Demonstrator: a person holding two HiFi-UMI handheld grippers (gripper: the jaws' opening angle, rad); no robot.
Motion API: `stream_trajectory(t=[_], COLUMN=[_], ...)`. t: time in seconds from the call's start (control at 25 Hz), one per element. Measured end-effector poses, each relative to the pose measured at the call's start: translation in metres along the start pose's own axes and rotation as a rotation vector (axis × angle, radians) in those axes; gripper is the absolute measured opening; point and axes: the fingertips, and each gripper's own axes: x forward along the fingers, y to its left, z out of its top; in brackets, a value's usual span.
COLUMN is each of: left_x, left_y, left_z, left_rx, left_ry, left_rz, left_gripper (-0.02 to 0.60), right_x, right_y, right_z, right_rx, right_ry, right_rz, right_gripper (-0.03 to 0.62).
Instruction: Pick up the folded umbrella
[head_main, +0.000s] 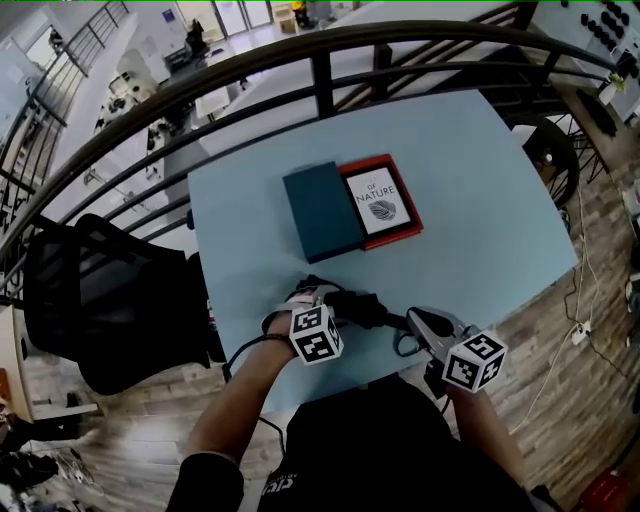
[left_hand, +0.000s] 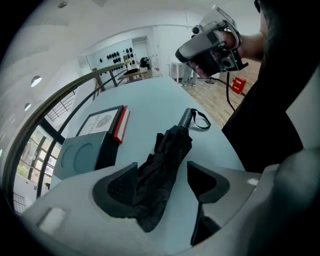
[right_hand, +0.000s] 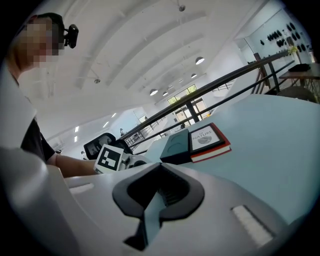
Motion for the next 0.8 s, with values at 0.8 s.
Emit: stream_trajectory(t=[0.8], left_x=[0.081], left_y=[-0.007], left_z=[-0.024], left_rx=[0.278], left_ry=[0.352], left_rz=[-0.221], left_gripper=[0.391], right_x=[-0.026], right_y=[-0.052], right_z=[-0.003], right_rx=[0.09], right_ry=[-0.005], right_rz=[-0.054], right_gripper=[0.002])
